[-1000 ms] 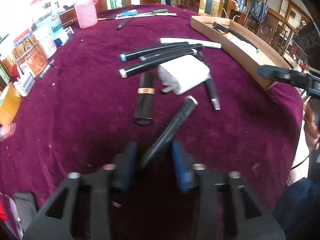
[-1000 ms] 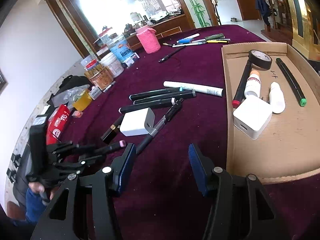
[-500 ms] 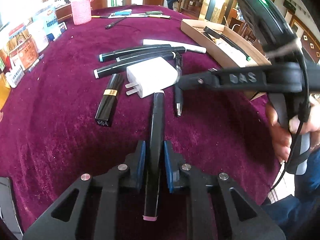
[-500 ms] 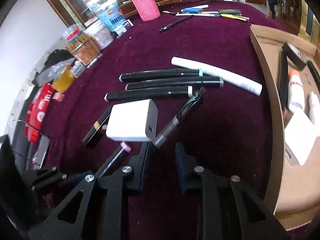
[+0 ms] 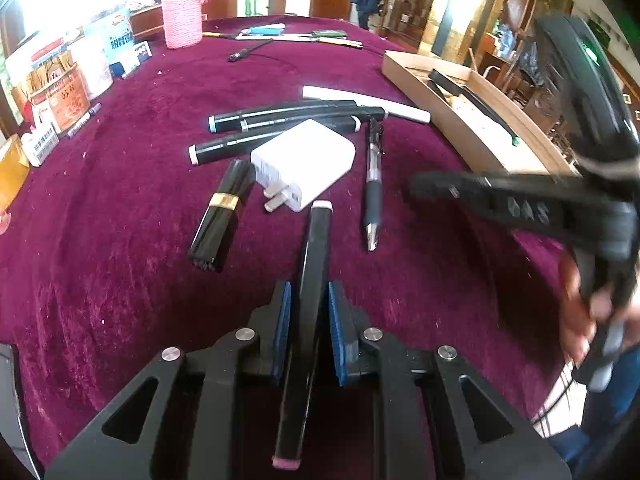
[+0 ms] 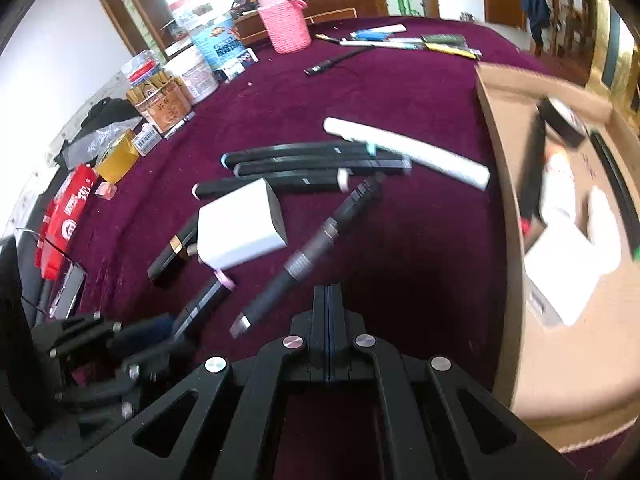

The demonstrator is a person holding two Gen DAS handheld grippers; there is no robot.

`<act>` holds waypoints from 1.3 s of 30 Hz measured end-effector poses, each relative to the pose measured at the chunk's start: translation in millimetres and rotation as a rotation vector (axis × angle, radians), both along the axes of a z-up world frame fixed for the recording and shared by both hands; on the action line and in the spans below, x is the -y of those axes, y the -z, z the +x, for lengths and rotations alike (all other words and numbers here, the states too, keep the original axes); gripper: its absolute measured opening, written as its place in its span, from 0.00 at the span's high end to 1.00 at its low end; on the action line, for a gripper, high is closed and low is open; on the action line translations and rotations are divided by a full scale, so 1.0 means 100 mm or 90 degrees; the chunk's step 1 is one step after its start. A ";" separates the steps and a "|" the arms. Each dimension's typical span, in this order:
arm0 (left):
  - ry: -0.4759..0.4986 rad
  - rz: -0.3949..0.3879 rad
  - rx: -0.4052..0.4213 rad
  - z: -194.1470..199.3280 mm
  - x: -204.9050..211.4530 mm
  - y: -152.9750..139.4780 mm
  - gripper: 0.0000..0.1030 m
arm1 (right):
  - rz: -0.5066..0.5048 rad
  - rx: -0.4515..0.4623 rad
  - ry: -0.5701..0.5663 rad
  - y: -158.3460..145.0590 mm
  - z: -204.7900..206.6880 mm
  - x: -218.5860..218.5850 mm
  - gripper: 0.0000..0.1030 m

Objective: Organize rigid objects
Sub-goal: 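Grasp the black ballpoint pen with the right tool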

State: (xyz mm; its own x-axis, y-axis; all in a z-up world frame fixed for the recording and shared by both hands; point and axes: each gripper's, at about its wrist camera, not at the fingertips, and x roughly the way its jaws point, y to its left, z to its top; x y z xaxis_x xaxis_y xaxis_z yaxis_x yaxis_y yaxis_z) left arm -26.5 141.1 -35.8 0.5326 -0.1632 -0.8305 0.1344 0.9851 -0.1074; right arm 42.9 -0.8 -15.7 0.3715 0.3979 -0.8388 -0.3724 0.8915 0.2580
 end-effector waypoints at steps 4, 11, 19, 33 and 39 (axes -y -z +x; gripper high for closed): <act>-0.010 0.005 0.013 0.04 0.02 0.02 0.84 | 0.086 -0.025 0.023 -0.06 0.02 0.13 0.99; -0.005 0.016 0.025 0.03 0.03 0.02 0.84 | 0.143 -0.100 0.059 0.05 0.35 0.08 0.94; -0.005 0.015 0.026 0.02 0.04 0.02 0.84 | 0.064 -0.080 0.050 0.08 0.45 -0.21 0.84; -0.004 0.018 0.028 0.02 0.05 0.02 0.84 | -0.010 0.012 -0.003 -0.12 0.18 -0.06 1.00; -0.006 0.020 0.029 0.02 0.06 0.02 0.84 | 0.091 -0.072 0.050 -0.04 0.40 0.01 0.88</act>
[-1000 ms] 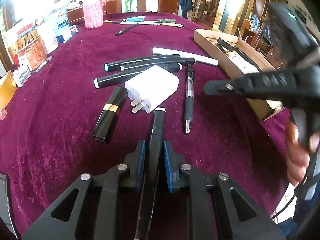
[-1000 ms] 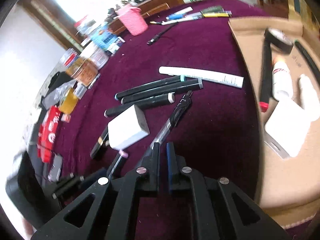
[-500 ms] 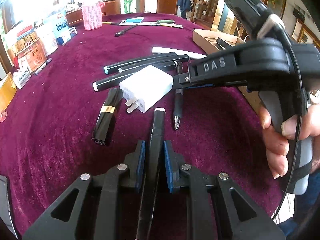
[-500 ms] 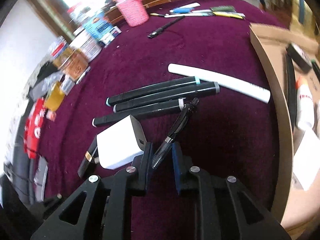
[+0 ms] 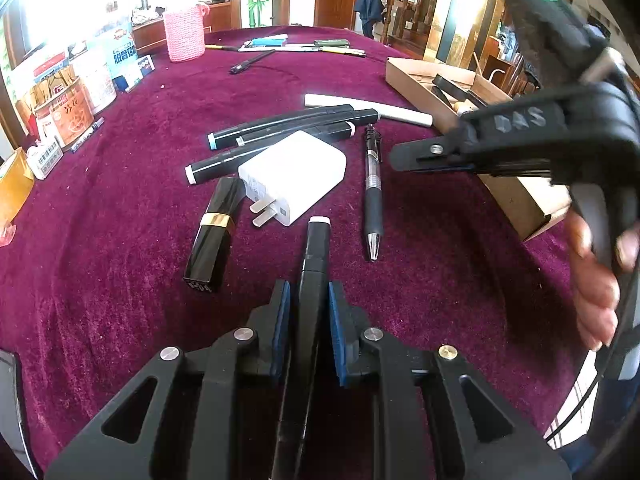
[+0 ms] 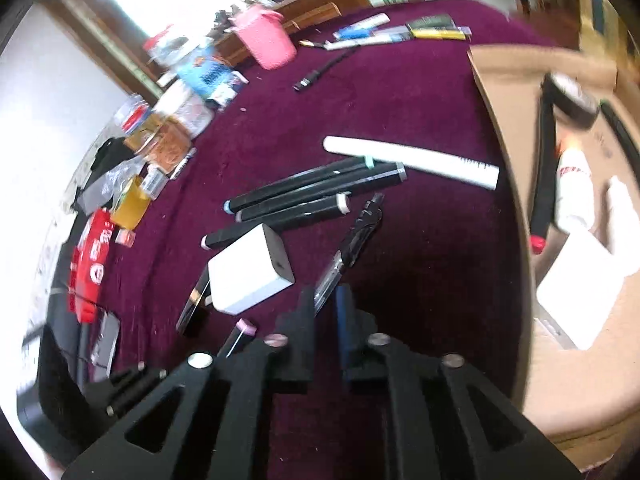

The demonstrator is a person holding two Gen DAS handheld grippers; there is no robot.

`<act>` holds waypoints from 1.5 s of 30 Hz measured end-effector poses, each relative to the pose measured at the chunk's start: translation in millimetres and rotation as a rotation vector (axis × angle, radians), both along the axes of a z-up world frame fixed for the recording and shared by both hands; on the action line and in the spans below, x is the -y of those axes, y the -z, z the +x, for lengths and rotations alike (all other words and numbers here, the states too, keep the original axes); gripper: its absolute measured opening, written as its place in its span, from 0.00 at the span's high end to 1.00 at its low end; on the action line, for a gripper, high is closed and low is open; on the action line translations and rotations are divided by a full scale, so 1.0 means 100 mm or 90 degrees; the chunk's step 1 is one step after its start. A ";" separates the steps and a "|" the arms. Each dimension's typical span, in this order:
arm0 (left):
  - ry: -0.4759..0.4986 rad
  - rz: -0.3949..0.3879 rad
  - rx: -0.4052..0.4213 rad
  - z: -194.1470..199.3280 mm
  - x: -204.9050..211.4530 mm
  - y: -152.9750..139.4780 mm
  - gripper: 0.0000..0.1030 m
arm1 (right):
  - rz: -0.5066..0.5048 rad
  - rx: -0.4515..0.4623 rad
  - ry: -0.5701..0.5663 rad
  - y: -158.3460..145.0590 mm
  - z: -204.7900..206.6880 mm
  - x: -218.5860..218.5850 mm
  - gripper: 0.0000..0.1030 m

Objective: Organize rigid objects
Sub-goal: 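Grasp the black ballpoint pen with the right tool, then carry the pink-ended marker and ballpoint pen over the tray with both tools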

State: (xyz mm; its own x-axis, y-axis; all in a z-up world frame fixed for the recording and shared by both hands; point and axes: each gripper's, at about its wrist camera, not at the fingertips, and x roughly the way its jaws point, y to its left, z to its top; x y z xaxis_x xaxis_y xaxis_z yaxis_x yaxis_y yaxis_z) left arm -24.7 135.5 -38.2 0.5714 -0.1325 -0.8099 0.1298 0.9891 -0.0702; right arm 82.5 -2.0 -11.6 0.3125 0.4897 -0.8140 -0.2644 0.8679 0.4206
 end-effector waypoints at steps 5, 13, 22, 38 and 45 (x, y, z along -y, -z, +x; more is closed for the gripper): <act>0.000 0.000 0.000 0.00 0.00 0.00 0.84 | -0.030 -0.014 0.028 0.09 0.16 -0.11 0.86; 0.001 0.002 0.001 0.00 0.00 0.00 0.83 | -0.192 0.070 -0.030 0.08 0.15 -0.56 0.77; 0.000 0.007 0.003 0.00 0.03 0.00 0.84 | -0.102 0.088 -0.036 -0.01 -0.15 -0.17 0.91; -0.017 -0.068 0.008 -0.05 0.02 -0.27 0.88 | 0.058 0.099 -0.020 -0.19 -0.50 0.29 0.91; 0.004 -0.071 0.042 0.00 0.22 -0.54 0.88 | 0.089 0.110 -0.006 -0.25 -0.55 0.48 0.91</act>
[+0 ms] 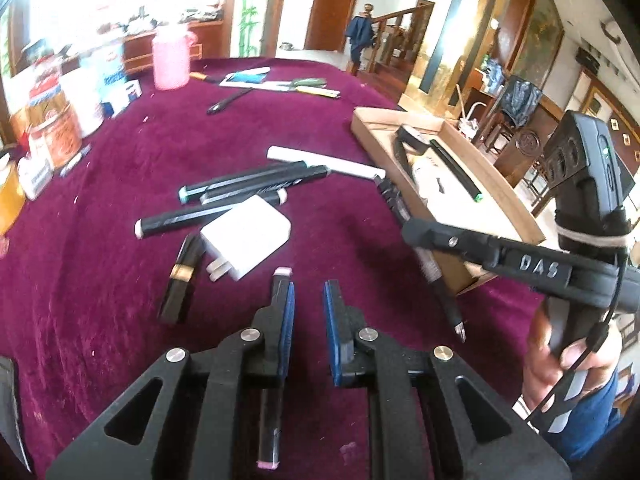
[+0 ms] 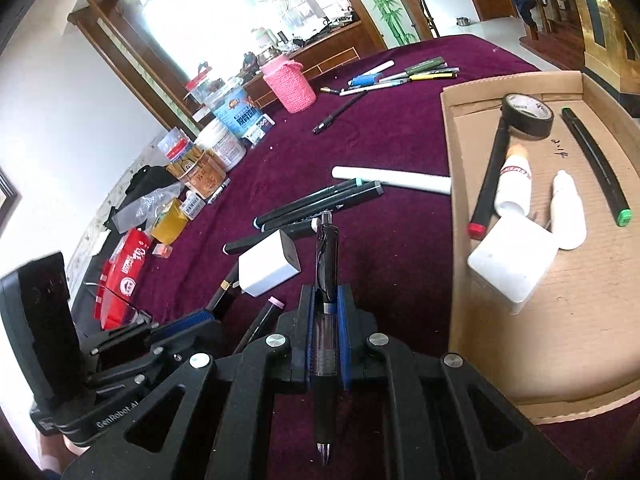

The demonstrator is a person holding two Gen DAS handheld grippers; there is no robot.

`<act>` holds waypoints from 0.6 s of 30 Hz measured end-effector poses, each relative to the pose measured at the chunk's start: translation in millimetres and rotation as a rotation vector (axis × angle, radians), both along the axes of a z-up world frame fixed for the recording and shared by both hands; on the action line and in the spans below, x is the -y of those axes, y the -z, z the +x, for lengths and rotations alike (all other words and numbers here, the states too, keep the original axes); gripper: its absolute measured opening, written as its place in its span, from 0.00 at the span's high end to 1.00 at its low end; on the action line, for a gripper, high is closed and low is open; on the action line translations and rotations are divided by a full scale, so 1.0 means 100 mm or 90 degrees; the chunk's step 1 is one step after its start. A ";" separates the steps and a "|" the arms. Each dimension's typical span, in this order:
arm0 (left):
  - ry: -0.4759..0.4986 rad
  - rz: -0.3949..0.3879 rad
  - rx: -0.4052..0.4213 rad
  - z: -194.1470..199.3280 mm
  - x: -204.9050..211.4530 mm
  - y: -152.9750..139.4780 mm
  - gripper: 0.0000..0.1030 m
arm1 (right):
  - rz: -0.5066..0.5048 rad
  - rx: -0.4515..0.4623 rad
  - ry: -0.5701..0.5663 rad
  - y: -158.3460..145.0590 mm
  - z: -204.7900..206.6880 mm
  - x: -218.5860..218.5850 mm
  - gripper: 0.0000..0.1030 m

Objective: Organize rigid objects
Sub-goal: 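Carry the pink-ended marker and ballpoint pen over the tray with both tools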

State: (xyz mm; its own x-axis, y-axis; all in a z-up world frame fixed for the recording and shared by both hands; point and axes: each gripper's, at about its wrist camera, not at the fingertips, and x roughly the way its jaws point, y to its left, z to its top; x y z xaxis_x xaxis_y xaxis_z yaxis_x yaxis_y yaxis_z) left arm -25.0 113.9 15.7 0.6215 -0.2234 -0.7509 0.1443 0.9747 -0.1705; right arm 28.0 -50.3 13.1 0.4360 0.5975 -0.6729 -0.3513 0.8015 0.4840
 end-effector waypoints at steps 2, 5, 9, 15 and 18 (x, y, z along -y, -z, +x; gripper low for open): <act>-0.005 0.026 -0.010 0.04 0.03 -0.01 0.88 | 0.008 -0.007 0.005 0.03 -0.01 0.06 0.91; -0.004 0.019 -0.056 0.06 -0.04 0.06 0.88 | 0.015 -0.008 0.005 0.04 -0.04 0.13 0.91; -0.013 0.044 -0.087 -0.02 -0.13 0.15 0.75 | 0.027 -0.005 0.001 0.04 -0.08 0.18 0.91; 0.008 0.102 -0.091 -0.13 0.01 0.31 0.53 | 0.046 0.000 0.005 0.01 -0.08 0.24 0.91; 0.001 0.118 -0.118 -0.06 0.06 0.43 0.86 | 0.051 0.006 0.006 -0.03 -0.11 0.28 0.91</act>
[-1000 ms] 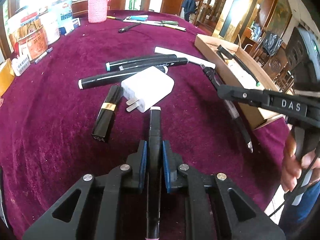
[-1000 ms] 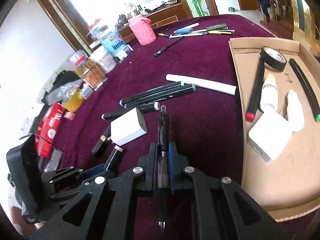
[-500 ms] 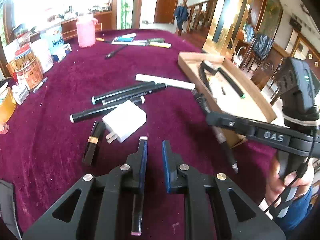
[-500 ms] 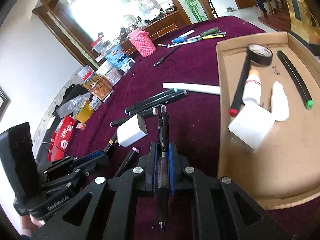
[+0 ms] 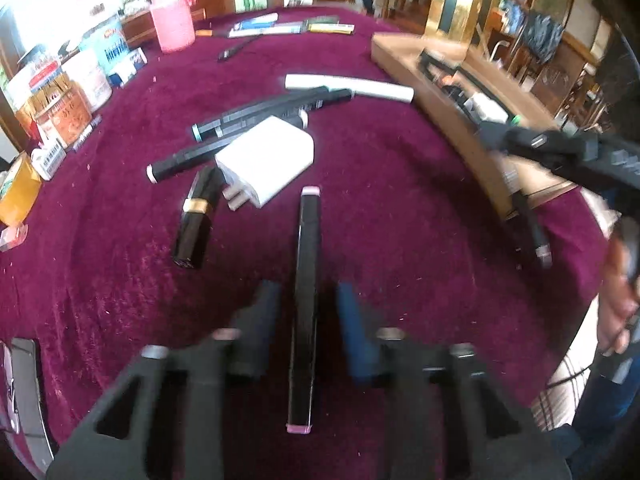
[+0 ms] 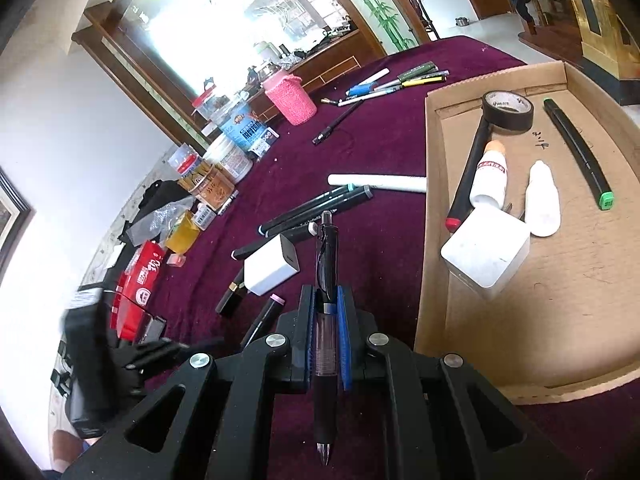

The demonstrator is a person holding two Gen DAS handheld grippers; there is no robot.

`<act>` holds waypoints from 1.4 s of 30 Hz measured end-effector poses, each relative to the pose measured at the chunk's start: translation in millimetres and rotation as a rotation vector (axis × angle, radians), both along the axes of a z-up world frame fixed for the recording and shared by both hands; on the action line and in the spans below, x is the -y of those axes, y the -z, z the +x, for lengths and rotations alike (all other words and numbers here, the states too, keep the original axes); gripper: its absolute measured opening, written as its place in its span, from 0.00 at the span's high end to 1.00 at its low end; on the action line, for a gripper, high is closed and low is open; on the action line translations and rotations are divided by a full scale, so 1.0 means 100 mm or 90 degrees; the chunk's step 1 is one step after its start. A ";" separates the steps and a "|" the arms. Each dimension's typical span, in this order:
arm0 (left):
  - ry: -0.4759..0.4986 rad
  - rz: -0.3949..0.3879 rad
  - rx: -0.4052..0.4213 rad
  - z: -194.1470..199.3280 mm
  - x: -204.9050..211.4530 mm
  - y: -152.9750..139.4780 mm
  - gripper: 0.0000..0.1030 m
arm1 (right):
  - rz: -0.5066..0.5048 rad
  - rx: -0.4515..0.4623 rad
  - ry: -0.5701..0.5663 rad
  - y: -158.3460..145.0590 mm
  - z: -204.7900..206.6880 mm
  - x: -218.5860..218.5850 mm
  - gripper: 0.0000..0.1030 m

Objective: Organize rigid objects
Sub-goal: 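Carry the pink-ended marker and ballpoint pen over the tray with both tools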

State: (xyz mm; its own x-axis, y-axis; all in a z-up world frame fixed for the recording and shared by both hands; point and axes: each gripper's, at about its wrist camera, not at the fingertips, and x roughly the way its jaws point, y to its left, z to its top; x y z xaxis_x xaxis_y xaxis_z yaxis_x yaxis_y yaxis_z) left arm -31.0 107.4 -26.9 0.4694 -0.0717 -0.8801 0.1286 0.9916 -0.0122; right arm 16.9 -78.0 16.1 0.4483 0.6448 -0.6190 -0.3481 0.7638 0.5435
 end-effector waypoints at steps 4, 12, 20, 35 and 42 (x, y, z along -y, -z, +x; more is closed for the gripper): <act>-0.015 -0.008 0.004 0.06 -0.01 0.06 0.88 | 0.005 0.010 0.008 -0.06 -0.04 0.08 0.91; -0.002 -0.071 0.047 0.10 0.08 -0.23 0.88 | 0.029 0.026 0.051 -0.17 -0.04 0.41 0.91; 0.068 -0.133 0.078 0.32 0.56 -0.65 0.88 | 0.040 0.040 0.117 -0.31 0.04 0.87 0.91; 0.112 -0.247 -0.019 1.20 1.60 -0.47 0.88 | -0.087 0.010 0.242 -0.28 0.64 1.52 0.91; 0.148 -0.229 -0.037 1.21 1.93 -0.34 0.88 | -0.121 -0.021 0.247 -0.09 0.70 1.63 0.91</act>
State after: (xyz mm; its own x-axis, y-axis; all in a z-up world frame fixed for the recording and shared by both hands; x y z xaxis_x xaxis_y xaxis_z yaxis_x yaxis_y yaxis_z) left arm 90.2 -85.7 7.4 0.3550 -0.4769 -0.8041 0.3377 0.8674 -0.3654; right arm 87.0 -241.5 25.1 0.6132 0.3056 -0.7284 0.0004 0.9220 0.3872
